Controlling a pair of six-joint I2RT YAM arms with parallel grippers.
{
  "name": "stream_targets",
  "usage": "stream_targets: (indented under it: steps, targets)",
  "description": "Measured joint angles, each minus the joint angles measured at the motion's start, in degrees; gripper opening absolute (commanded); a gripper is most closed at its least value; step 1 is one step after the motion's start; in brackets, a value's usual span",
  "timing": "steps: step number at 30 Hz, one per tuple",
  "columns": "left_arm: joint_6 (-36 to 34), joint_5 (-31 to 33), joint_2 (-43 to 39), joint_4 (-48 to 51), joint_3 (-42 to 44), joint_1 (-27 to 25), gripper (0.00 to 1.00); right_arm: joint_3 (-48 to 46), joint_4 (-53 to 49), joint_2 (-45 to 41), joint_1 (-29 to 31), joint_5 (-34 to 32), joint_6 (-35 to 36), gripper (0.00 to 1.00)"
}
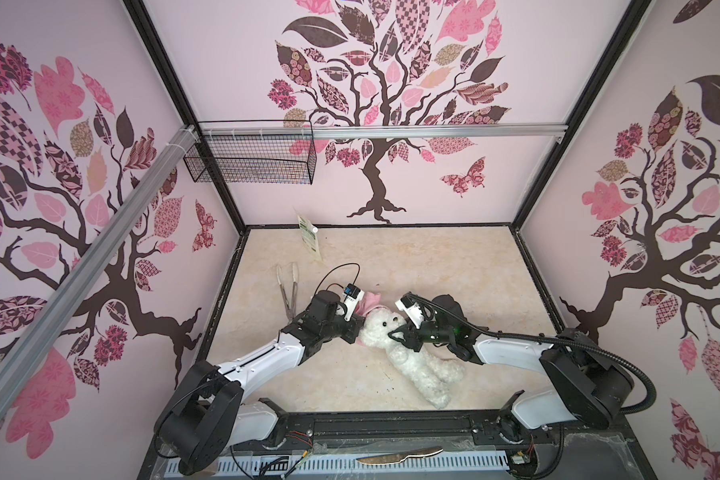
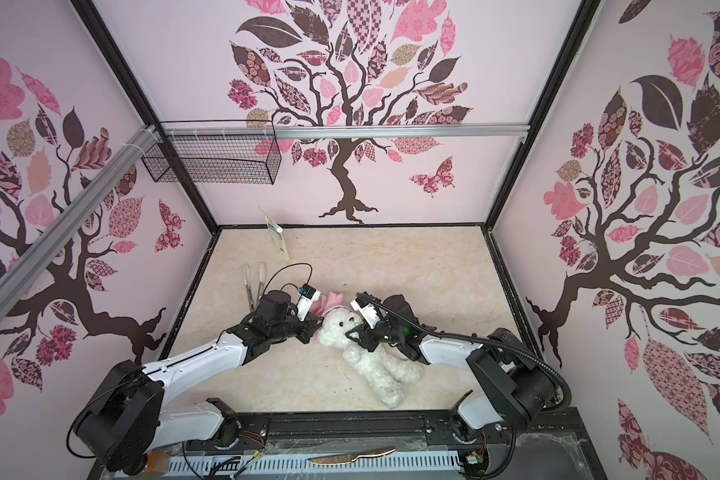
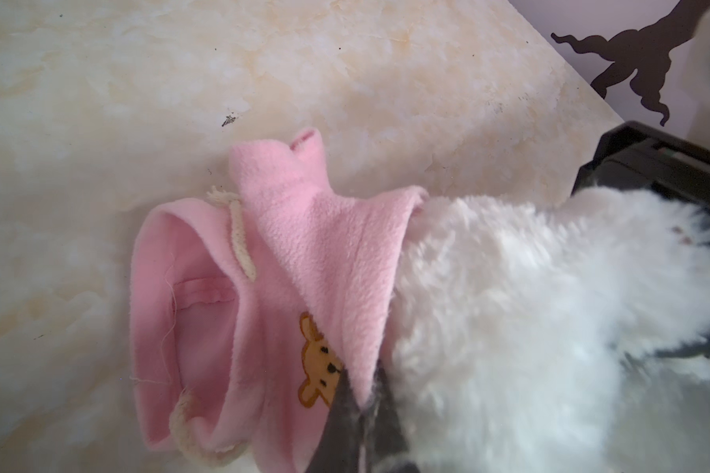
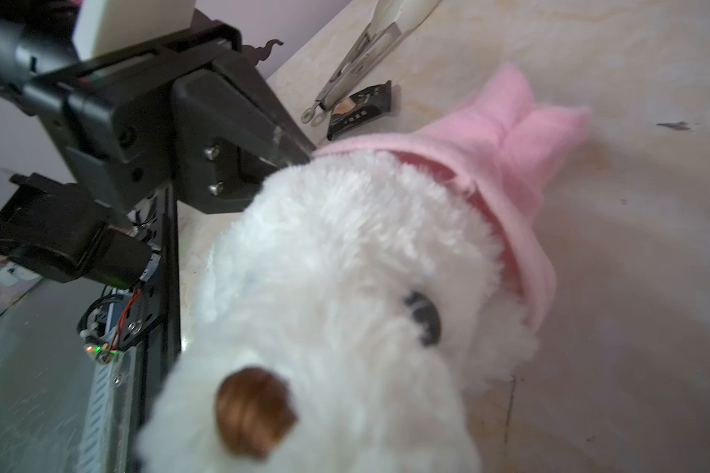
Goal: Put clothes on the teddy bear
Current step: 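Push the bear's head into the hood with right gripper while left holds hoodie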
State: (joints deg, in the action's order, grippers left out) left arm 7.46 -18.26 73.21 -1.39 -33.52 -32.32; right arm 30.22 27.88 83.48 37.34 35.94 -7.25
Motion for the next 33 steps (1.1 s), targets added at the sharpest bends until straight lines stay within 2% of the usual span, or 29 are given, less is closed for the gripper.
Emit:
stream_targets:
  steps: [4, 8, 15, 22, 29, 33]
  targets:
    - [-0.4, 0.2, -1.9, 1.2, -0.1, -0.1, 0.00, 0.9, -0.9, 0.9, 0.0, 3.8, 0.9, 0.27]
    - [-1.6, 0.6, -2.9, 2.7, -0.2, -0.8, 0.00, 1.1, -1.2, 1.0, 0.0, 3.8, 1.6, 0.26]
    - [-3.5, 2.6, -2.5, 5.2, -1.7, -1.9, 0.00, 0.5, 2.1, 1.0, 0.0, -2.4, 1.2, 0.24]
    - [-4.5, 3.0, -2.1, 6.4, -2.1, -2.4, 0.00, -2.2, 7.4, 1.6, 0.0, -8.9, -2.1, 0.22]
    - [-4.5, 2.4, -2.0, 6.7, -2.1, -2.7, 0.00, -1.4, 8.3, 5.2, 0.1, -11.7, -5.8, 0.18]
    - [-4.4, 0.1, -1.6, 6.6, -2.2, -3.1, 0.02, -1.1, 8.4, 6.7, 1.1, -13.0, -6.9, 0.17]
